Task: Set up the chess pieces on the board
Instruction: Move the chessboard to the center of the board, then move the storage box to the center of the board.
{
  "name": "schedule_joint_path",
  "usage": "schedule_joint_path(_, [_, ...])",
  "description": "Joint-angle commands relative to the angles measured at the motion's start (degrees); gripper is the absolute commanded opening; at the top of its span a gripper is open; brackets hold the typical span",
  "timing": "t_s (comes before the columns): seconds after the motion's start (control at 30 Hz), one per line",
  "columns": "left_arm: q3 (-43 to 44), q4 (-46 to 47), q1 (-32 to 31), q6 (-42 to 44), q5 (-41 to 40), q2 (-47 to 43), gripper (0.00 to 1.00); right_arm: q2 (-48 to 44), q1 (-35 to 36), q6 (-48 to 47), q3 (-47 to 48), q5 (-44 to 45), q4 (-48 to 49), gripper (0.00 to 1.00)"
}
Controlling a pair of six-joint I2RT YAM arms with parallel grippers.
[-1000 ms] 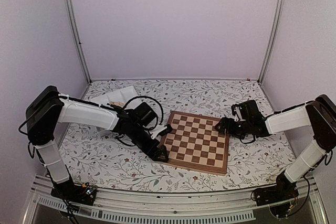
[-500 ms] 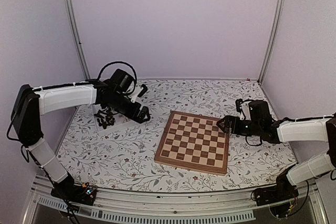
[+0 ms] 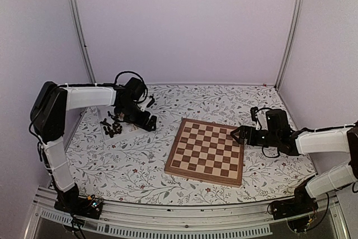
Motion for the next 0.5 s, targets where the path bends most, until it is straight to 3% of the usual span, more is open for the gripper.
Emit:
schedule_joint_path(0.0, [-0.9, -1.1, 0.7, -0.2, 0.3, -0.1, 0.99, 0.9, 0.4, -0.9, -0.4, -1.1, 2.3, 0.99])
schedule_joint_path(0.47, [-3.7, -1.7, -0.8, 1.5, 2.1, 0.1, 0.99, 6.9, 0.4, -2.0, 2.5, -6.0, 3.5, 0.99])
